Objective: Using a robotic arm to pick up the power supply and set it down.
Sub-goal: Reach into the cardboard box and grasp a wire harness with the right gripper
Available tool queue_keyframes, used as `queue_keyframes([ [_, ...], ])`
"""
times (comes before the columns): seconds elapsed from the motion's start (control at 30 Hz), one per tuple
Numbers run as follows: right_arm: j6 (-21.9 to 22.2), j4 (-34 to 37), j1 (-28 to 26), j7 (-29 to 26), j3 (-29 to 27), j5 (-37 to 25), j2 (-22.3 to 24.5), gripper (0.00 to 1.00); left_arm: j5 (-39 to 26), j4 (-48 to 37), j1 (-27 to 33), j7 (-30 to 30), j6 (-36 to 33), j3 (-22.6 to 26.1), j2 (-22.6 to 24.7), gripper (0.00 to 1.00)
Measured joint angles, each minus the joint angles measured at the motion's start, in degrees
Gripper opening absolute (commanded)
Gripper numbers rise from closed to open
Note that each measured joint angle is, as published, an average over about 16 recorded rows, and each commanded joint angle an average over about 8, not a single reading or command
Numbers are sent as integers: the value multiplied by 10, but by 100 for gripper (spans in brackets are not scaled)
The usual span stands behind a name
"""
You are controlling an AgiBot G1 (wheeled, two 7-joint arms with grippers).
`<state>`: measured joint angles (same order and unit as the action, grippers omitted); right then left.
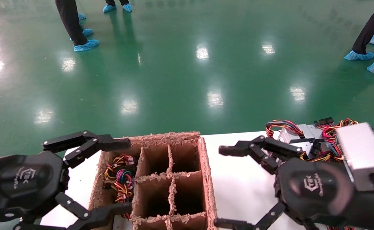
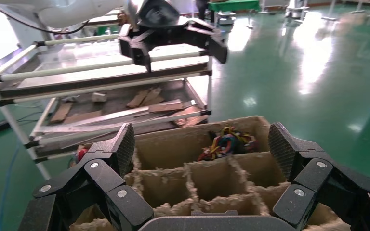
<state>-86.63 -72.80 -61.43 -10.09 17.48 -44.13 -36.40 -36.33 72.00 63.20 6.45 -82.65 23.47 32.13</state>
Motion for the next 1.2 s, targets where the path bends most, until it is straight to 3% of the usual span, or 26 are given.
queue_keyframes([
  [1.0, 3, -41, 37, 5, 151, -99, -159, 100, 0, 0, 0, 0, 0, 0, 0, 0],
  [1.07, 8, -41, 40, 6, 159, -108, -168, 94, 0, 0, 0, 0, 0, 0, 0, 0],
  [1.2, 19, -40, 43, 7, 173, -126, -186, 47, 0, 0, 0, 0, 0, 0, 0, 0],
])
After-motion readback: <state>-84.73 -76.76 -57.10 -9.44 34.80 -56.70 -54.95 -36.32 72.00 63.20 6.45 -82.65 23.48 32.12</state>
